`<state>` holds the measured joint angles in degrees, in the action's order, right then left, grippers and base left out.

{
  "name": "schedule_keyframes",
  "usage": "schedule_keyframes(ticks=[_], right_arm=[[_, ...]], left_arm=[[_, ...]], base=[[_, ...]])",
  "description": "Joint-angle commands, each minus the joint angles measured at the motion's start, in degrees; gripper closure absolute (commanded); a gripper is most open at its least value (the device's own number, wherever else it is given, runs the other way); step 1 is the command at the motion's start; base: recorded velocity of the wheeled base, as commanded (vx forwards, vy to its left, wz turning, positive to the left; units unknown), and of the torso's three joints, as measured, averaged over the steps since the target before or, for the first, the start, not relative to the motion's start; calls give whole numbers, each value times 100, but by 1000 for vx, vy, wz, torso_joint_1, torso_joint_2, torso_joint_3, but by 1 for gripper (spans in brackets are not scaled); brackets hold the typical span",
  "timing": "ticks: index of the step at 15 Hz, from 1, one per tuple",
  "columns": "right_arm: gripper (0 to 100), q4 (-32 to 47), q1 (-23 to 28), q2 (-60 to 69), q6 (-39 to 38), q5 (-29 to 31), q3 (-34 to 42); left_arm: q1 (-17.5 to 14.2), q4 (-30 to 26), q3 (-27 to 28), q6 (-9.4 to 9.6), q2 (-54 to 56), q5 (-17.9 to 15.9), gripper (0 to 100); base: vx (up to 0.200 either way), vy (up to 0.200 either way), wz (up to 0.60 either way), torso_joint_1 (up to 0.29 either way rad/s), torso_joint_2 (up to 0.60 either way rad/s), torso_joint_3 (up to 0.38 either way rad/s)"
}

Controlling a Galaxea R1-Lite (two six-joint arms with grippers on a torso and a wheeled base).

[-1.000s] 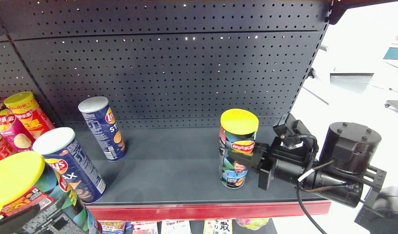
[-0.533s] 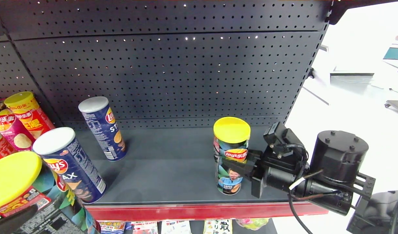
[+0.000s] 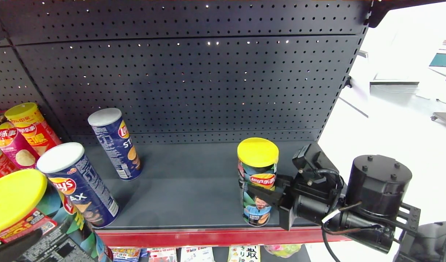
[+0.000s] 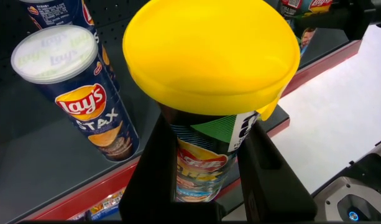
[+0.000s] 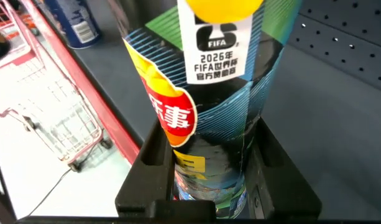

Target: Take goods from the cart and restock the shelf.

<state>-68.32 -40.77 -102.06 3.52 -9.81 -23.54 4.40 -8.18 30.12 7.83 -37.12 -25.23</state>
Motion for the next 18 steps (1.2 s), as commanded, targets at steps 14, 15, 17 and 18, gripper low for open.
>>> schedule_keyframes(ticks=[14,15,17,18], right_arm=[[100,-622,-380,-244,-431,691,262],[100,-622,-406,-262,-431,691,262],[100,-630,-406,-341,-431,691,262],[100,-630,-406,-385,-431,691,262]], left_arm=[[-1,1,-68,-18,-15,-8,100],[-1,1,-77,-18,-15,-8,100],[-1,1,-77,-18,-41,-8,100],[-9,1,-77,-27,-41,-8,100]], base=[[0,0,0,0,0,0],[0,0,0,0,0,0],[0,0,0,0,0,0],[0,0,0,0,0,0]])
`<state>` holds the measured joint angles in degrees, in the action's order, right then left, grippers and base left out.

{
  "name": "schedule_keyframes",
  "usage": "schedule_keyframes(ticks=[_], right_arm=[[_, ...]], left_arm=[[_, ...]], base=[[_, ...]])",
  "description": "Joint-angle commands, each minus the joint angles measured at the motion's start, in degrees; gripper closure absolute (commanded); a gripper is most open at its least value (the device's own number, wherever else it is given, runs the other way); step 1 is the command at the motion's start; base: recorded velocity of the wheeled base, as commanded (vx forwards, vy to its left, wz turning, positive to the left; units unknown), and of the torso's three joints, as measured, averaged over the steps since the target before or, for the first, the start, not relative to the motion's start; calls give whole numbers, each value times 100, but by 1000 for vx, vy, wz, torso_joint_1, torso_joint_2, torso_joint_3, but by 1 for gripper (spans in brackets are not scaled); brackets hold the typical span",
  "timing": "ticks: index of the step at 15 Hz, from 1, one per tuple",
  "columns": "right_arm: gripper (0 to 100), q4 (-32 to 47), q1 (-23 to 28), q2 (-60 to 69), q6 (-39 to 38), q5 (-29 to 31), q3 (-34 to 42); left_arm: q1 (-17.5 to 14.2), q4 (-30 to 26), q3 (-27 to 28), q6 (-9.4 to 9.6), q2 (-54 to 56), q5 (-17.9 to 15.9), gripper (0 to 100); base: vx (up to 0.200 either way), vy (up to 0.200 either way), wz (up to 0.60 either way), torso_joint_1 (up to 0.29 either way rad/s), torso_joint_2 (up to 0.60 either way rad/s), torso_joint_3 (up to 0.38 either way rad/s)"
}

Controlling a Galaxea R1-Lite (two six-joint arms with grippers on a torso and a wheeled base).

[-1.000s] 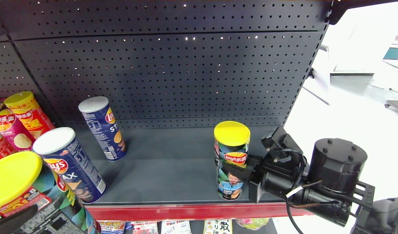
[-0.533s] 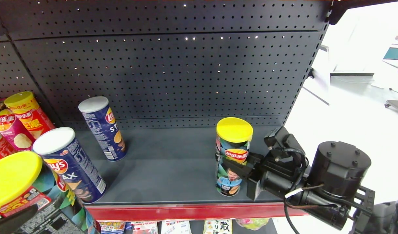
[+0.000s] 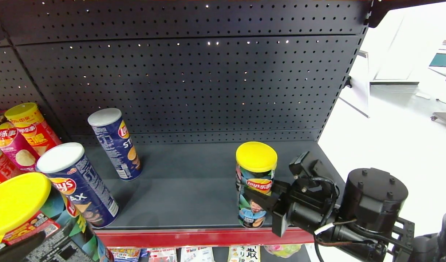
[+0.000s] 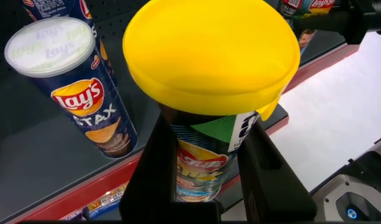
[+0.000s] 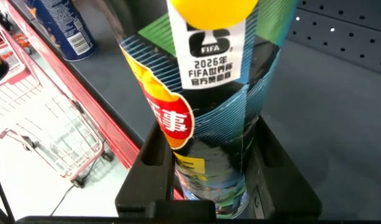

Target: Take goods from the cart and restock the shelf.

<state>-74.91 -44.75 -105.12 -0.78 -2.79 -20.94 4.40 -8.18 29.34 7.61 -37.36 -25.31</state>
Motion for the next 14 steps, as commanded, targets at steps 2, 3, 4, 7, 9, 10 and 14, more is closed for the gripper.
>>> schedule_keyframes(ticks=[2,3,4,7,9,10,14], right_arm=[[100,29,-7,-132,-1,-11,3],[100,29,-7,-149,-1,-11,-15],[100,29,-7,-149,-1,-11,-24],[0,12,2,-184,-1,-20,-15],[0,3,2,-176,8,-20,-41],[0,-6,19,-158,34,-2,-50],[0,3,37,220,34,59,187]], left_arm=[[-1,1,-16,-5,-25,0,100],[-1,1,-25,-14,-25,0,100],[-1,1,-25,-14,-25,0,100],[-1,1,-34,-22,-43,0,100],[-1,1,-34,-22,-43,0,100],[-1,1,-34,-22,-43,-9,100],[-1,9,-78,-5,-52,-36,100]], base=[[0,0,0,0,0,0],[0,0,0,0,0,0],[0,0,0,0,0,0],[0,0,0,0,0,0],[0,0,0,0,0,0],[0,0,0,0,0,0],[0,0,0,0,0,0]])
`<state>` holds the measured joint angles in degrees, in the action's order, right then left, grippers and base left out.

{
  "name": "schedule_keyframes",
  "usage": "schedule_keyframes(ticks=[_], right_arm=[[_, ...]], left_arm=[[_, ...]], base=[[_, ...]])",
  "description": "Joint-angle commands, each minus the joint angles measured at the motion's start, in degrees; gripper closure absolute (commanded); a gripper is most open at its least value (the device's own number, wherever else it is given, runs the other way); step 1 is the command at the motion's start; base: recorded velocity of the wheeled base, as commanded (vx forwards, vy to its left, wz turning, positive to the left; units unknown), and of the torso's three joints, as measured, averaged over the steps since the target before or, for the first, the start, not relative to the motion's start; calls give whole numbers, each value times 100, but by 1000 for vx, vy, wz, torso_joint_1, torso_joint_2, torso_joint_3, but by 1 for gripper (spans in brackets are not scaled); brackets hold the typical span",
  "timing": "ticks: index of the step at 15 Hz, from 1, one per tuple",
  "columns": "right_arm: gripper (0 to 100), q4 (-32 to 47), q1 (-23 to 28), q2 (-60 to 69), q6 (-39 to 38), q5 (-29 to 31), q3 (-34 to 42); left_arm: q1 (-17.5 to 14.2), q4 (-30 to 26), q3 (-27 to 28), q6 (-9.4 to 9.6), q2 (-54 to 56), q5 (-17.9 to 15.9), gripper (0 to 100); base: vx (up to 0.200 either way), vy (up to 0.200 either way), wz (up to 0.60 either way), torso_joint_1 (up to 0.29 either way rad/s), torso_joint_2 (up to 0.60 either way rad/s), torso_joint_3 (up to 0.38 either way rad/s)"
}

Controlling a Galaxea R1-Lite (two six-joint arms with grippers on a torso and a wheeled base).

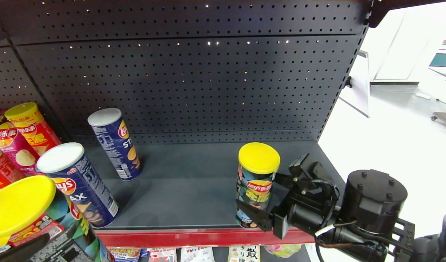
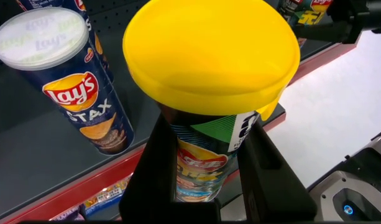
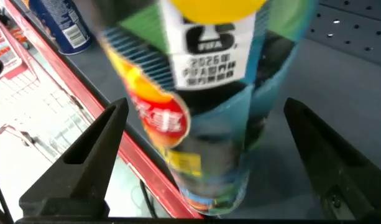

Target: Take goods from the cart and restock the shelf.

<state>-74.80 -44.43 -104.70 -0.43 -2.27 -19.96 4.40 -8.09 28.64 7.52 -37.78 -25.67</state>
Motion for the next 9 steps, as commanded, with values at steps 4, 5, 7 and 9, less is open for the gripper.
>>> schedule_keyframes(ticks=[4,5,7,9], right_arm=[[0,-8,-30,723,16,104,493],[0,1,-39,943,25,77,633],[0,1,-13,1356,175,51,1117],[0,9,427,1875,245,42,1486]], left_arm=[[-1,1,-16,12,-19,-17,100],[-1,1,-16,12,-19,-25,100],[8,1,-7,12,-19,-25,100],[-1,1,-16,4,-19,-43,100]], base=[[0,0,0,0,0,0],[0,0,0,0,0,0],[0,0,0,0,0,0],[0,0,0,0,0,0]])
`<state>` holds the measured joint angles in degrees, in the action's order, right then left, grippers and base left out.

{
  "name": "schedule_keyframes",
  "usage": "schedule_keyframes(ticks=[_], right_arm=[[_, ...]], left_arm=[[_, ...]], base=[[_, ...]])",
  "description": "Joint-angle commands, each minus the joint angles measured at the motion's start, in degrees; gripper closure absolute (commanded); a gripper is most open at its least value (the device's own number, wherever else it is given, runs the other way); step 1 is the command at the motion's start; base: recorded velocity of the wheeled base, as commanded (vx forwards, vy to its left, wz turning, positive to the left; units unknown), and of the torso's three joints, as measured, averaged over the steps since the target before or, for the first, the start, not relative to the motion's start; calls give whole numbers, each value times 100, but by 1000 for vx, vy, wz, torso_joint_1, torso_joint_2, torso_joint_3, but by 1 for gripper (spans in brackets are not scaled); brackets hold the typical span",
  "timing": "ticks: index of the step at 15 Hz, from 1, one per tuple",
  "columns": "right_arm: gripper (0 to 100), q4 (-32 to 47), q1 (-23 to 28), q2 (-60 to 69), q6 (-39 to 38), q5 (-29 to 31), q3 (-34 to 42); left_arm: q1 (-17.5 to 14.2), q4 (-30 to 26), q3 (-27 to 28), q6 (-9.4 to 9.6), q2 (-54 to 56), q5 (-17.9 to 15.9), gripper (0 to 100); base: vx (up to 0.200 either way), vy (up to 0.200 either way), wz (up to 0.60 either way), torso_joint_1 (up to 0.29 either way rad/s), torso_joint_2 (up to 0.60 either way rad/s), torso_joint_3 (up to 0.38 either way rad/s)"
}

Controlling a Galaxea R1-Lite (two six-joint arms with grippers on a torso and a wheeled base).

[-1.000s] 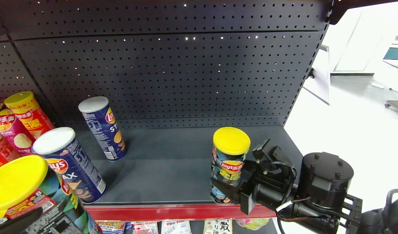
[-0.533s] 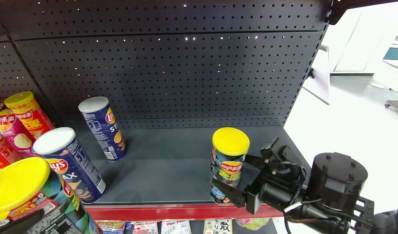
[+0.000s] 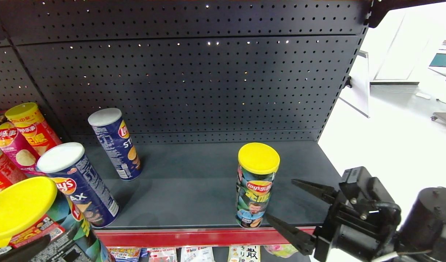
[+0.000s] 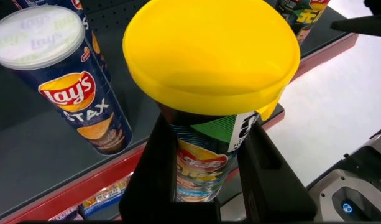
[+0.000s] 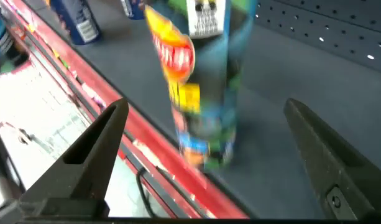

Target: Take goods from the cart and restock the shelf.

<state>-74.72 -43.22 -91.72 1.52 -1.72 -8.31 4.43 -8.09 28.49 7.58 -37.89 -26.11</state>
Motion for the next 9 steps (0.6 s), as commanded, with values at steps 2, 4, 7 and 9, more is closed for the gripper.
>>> schedule_keyframes(ticks=[2,4,7,9], right_arm=[[0,80,1070,1183,217,-276,462],[0,98,1861,1666,445,-496,533],[0,98,3838,1789,349,-1129,-56],[0,273,4647,1763,349,-1533,-689]], left_arm=[[-3,1,-10,-2,-8,1,100],[-3,1,25,33,-61,1,100],[-3,1,43,200,-96,-8,100],[-3,1,69,200,-105,-17,100]], base=[[0,0,0,0,0,0],[0,0,0,0,0,0],[0,0,0,0,0,0],[0,0,0,0,0,0]])
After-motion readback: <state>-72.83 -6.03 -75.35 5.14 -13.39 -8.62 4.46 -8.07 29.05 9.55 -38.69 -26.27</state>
